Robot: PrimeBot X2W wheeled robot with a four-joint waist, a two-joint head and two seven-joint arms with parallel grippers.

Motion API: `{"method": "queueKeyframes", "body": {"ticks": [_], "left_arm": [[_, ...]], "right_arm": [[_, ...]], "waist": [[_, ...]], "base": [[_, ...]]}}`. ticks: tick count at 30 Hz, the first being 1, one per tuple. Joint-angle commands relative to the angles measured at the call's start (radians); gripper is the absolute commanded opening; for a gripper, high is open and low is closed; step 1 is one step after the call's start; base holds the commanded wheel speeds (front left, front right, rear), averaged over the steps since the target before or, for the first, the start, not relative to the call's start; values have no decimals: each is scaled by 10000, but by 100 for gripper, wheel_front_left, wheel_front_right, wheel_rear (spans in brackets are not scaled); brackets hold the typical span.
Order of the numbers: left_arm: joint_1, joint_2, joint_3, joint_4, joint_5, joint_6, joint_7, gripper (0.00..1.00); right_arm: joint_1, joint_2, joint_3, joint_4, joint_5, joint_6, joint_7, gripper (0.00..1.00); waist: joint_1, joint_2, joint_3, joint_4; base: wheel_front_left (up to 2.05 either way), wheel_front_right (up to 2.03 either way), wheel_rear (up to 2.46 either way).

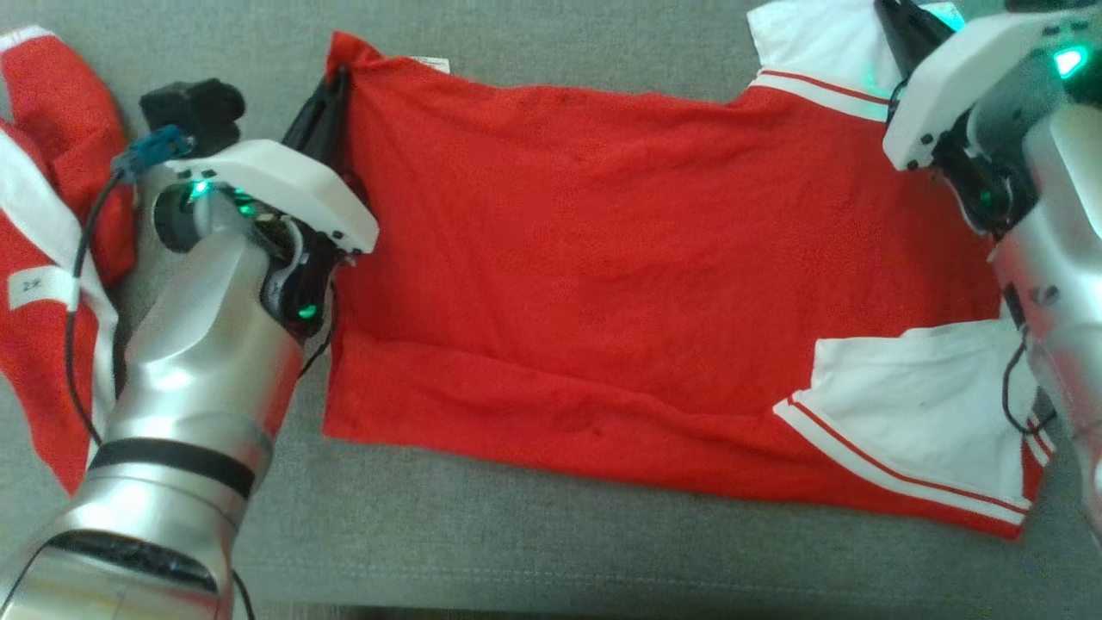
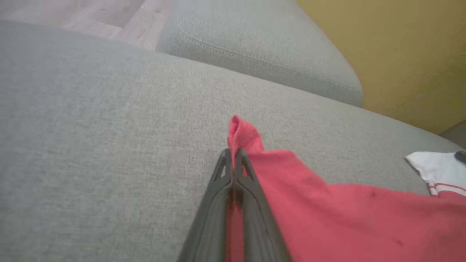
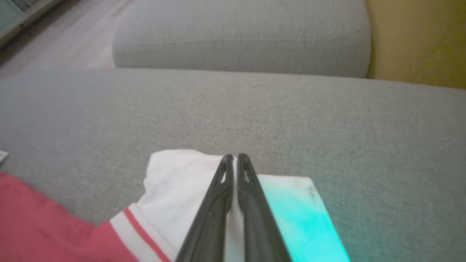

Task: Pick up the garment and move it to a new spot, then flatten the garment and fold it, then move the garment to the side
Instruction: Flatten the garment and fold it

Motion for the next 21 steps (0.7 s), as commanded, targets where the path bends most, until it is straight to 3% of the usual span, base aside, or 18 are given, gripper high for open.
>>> {"method": "queueKeyframes", "body": {"ticks": [1,13,21], "left_arm": [[-134,445,338,-284,11,-59,-135,0],[2064,1027,1246,-2287,210,179,-206,0],[3853,1224,1401,-3326,-109,475,-48,0]], "right_arm": [[165,-28,0,-353,87,75,-126,0],[2891,-619,-714,-3376,710,75,-2190,0],[6502,53,-2092,-6259,255,75,-2372,0]], "waist": [[0,0,-98,-28],[0,0,-968,-332],[0,0,-1493,-707]], "base": [[0,0,0],[0,0,0],[0,0,0]]}}
